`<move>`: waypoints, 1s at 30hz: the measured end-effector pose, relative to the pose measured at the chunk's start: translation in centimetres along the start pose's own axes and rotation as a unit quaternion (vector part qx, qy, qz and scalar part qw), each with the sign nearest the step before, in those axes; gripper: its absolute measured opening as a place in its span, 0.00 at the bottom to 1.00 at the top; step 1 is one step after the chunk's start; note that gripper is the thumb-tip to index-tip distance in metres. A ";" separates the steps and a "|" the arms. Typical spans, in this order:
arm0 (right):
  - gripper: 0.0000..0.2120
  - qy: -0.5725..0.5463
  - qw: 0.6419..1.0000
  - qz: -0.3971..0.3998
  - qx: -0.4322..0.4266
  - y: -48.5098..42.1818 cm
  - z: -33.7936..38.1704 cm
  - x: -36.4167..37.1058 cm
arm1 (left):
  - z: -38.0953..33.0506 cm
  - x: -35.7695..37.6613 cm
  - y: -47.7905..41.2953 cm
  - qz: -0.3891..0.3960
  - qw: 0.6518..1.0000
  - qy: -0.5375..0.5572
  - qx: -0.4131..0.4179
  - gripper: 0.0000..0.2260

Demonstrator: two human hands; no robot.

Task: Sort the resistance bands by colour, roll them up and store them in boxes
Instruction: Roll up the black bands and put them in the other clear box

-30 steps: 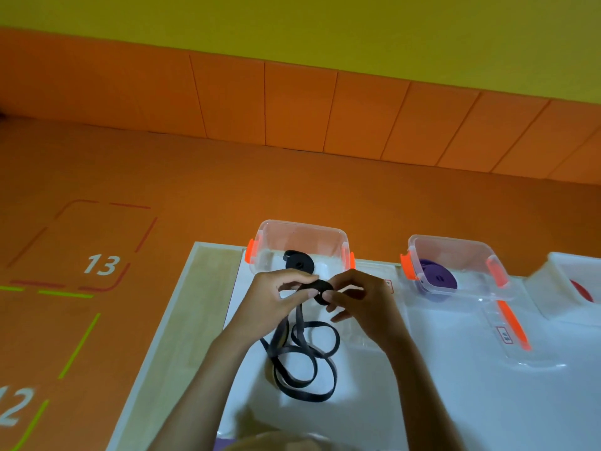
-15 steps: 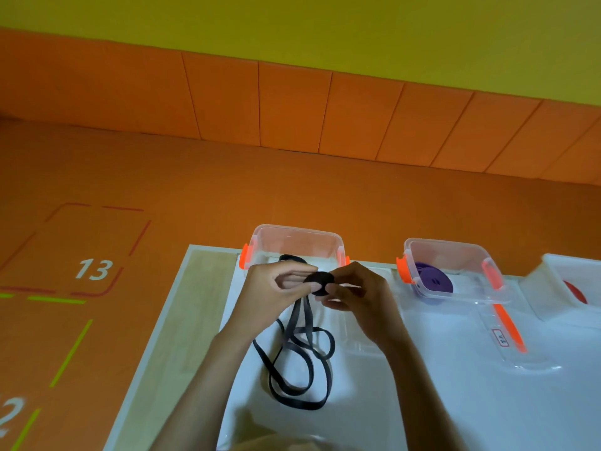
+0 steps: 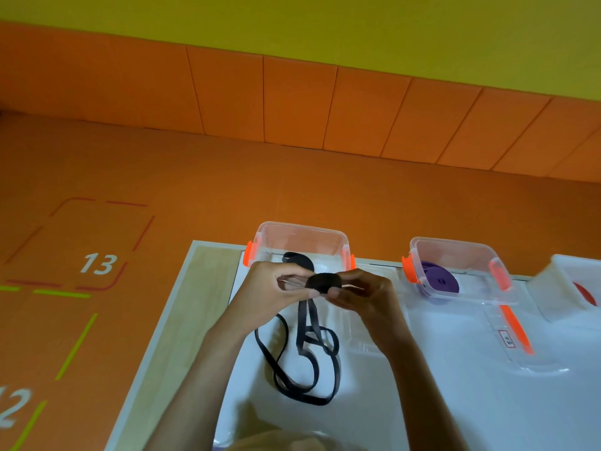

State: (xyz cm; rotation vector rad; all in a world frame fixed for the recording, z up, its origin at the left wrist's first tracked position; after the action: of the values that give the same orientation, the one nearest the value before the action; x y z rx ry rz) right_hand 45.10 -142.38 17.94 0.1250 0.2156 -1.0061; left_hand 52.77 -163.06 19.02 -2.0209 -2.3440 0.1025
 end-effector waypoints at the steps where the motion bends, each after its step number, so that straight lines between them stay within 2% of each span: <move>1: 0.12 0.008 1.000 0.016 0.005 -0.1 0.1 0.0 | 0.0 -0.2 0.1 0.006 1.000 -0.021 0.003 0.11; 3: 0.10 0.015 0.999 0.033 0.010 -0.2 0.3 -0.1 | -0.1 -0.3 0.2 0.016 0.999 -0.042 0.007 0.10; 5: 0.10 -0.021 0.999 0.029 0.010 -0.3 0.4 -0.1 | -0.3 -0.2 0.2 0.010 1.000 -0.013 0.006 0.10; 9: 0.14 -0.099 0.995 0.023 0.012 0.3 0.0 0.6 | -0.8 0.1 0.3 -0.002 1.000 0.028 0.005 0.11; 11: 0.12 -0.058 0.997 0.037 0.021 0.5 0.2 0.9 | -0.7 -0.2 0.3 0.012 0.999 -0.036 0.010 0.09; 13: 0.15 0.031 0.998 0.049 0.020 0.5 1.0 0.9 | -0.6 -0.2 0.5 0.034 0.992 -0.118 0.024 0.06; 15: 0.15 0.105 0.994 0.041 -0.001 0.2 1.9 0.6 | -0.8 0.1 0.7 0.043 0.988 -0.142 0.033 0.05; 17: 0.13 0.104 0.994 0.014 -0.025 0.0 2.0 0.2 | -1.1 0.7 0.9 0.015 0.994 -0.098 0.039 0.07; 21: 0.06 -0.063 0.998 0.003 0.009 0.7 1.1 0.8 | -1.2 1.5 1.4 -0.081 0.994 0.063 0.032 0.10; 23: 0.08 -0.046 0.998 0.032 0.028 1.1 0.7 1.1 | -0.8 1.2 1.7 -0.066 0.997 0.012 0.036 0.08; 25: 0.12 0.078 0.994 0.075 0.017 1.2 1.0 0.8 | -0.7 1.0 2.2 -0.013 0.996 -0.086 0.033 0.06; 27: 0.14 0.117 0.989 0.087 0.016 1.2 1.4 0.4 | -0.8 1.1 2.4 0.009 0.991 -0.128 0.037 0.06; 30: 0.08 -0.004 0.999 0.024 0.021 1.2 1.5 0.3 | -1.1 1.4 2.3 -0.043 0.996 -0.051 0.057 0.08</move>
State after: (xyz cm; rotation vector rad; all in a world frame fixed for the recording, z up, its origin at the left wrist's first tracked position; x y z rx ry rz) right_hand 46.49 -142.29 19.31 0.1633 0.1827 -0.9633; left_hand 54.90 -161.27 19.88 -1.9027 -2.4195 0.3346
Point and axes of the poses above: each hand's wrist, its own y-axis away from the middle knuckle, its own x-axis out of the palm, z = x × y, the point moved 1 cm from there along -y, towards the middle knuckle, and after that the axes turned 15 degrees about y, right-handed, at the moved point
